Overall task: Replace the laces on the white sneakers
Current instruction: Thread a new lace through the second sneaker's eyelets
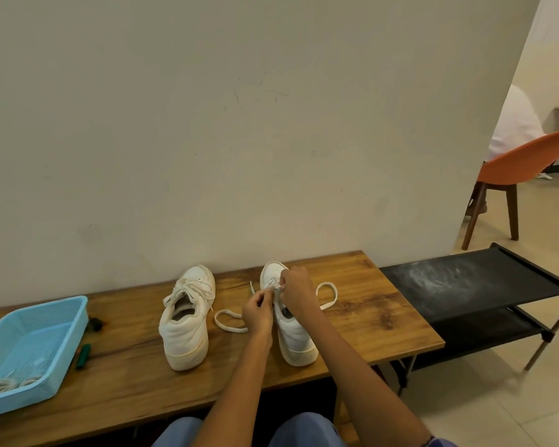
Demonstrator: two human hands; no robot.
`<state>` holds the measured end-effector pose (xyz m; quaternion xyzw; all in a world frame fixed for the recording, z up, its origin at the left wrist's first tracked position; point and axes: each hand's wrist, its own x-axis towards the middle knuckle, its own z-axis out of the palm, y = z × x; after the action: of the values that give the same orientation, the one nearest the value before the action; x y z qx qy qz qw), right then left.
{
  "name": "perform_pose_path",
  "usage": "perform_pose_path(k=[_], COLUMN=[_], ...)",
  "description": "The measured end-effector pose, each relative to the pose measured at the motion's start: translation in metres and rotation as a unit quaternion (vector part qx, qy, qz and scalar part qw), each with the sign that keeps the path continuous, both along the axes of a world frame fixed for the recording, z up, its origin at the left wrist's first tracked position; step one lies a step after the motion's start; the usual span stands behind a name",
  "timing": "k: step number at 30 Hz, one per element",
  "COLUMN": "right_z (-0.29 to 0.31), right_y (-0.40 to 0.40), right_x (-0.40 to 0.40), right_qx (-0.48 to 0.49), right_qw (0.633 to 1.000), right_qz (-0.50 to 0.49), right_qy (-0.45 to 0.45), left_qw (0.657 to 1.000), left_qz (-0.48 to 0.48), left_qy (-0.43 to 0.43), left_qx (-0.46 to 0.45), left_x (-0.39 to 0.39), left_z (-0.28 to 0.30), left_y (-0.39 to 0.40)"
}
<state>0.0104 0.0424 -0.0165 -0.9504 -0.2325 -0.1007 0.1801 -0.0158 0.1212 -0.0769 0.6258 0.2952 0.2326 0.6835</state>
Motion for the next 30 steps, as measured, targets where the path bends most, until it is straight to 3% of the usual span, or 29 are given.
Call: perform_pose_path(k=[8, 11, 16, 24, 28, 30], right_z=[0.002, 0.001, -0.004, -0.009, -0.012, -0.011], right_y=[0.001, 0.003, 0.004, 0.002, 0.003, 0.003], right_x=[-0.002, 0.000, 0.003, 0.004, 0.005, 0.004], right_qx=[-0.072, -0.045, 0.025, 0.122, 0.131, 0.147], right_qw=[0.997, 0.998, 1.000, 0.991, 0.990, 0.988], right_qz=[0.021, 0.024, -0.003, 0.001, -0.008, -0.036], right_qy=[-0.022, -0.020, -0.012, 0.048, 0.054, 0.020], left_qw=[0.998, 0.995, 0.998, 0.991, 0.995, 0.999], left_qz=[-0.005, -0.009, -0.063, -0.087, -0.059, -0.027], left_qy=[0.003, 0.003, 0.019, 0.032, 0.036, 0.012], left_qx=[0.060, 0.095, -0.012, 0.092, 0.069, -0.024], left_x=[-0.002, -0.003, 0.000, 0.000, 0.002, 0.005], left_z=[0.000, 0.003, 0.007, 0.010, 0.012, 0.020], left_y=[-0.001, -0.002, 0.010, 0.011, 0.011, 0.011])
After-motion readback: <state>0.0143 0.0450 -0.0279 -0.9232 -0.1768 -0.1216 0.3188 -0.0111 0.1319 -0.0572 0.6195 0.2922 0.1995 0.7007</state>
